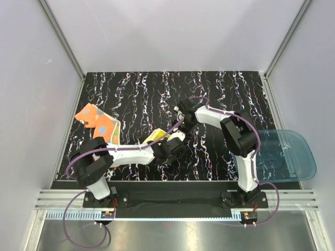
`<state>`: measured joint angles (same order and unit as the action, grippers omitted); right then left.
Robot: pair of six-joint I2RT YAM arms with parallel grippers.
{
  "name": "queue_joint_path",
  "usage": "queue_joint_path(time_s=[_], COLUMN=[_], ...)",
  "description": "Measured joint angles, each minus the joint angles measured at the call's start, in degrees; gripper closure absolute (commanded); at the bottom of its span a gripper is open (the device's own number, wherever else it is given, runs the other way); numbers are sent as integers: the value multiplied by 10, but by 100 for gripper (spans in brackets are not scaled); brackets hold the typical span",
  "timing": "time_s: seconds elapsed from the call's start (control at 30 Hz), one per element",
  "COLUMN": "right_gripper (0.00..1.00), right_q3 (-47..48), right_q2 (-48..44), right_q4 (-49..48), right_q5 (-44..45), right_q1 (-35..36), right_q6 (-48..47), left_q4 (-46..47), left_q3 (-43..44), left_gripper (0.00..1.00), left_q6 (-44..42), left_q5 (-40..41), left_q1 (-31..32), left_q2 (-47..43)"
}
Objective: Roll the towels
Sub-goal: Roll the towel
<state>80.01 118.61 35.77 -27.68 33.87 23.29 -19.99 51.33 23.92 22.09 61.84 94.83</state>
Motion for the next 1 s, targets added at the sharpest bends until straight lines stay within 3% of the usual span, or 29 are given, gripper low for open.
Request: queue_joint_path(time_s=[0.07, 0.13, 0.53, 1.0], right_gripper=[56, 55, 45, 33], right_q3=[6, 10, 14, 19], right_q2=[4, 6, 6, 3], right_q4=[5, 9, 13, 35], right_q5=[0, 0, -5, -10], right_q1=[0, 0, -6, -69], right_q6=[-1, -2, -8, -21], left_q4=[9, 18, 45, 65], left_q3=[-10, -19, -39, -73], left_gripper=[70, 76, 100, 100], left_q6=[3, 6, 15, 38], left_q5=[8, 13, 12, -18], left_q1=[0, 0, 0, 0], left_q2=[-5, -11, -25, -61])
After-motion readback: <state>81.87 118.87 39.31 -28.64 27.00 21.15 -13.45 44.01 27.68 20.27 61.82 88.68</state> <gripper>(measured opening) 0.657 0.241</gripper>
